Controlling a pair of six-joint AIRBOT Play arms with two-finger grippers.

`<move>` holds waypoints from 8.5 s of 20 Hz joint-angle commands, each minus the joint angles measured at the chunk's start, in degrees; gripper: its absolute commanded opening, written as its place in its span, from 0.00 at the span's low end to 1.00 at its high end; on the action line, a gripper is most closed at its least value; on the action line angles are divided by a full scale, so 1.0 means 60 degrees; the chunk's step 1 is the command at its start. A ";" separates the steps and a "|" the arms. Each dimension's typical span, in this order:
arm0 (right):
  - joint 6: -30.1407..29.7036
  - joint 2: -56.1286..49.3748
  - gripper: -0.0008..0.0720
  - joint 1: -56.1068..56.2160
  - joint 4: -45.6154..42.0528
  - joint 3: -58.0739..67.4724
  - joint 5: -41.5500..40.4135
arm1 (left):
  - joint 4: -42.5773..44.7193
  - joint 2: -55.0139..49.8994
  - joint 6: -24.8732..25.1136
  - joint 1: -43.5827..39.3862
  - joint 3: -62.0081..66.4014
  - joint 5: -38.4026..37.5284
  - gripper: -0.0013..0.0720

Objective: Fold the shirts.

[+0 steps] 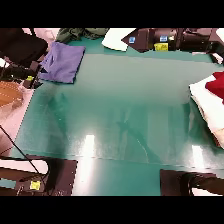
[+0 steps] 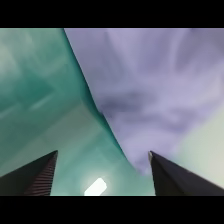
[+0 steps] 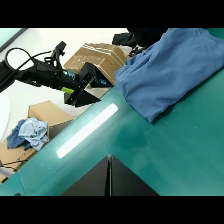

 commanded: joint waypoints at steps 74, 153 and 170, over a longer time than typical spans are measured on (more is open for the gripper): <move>-0.0882 -0.4583 0.78 -0.1220 0.1096 -0.1537 -0.0033 | 0.4896 0.2000 0.4029 -0.7526 -0.0004 -0.4907 0.48; -0.0127 0.1290 0.02 0.0623 -0.0678 -0.7399 0.1606 | -0.2262 -0.6167 0.9460 -0.7063 0.6863 -0.2160 0.50; -0.0328 0.3453 0.02 -0.1818 -0.1009 -0.4972 -0.1989 | 0.4248 -0.1260 0.5271 -0.5158 0.6903 -0.1701 0.05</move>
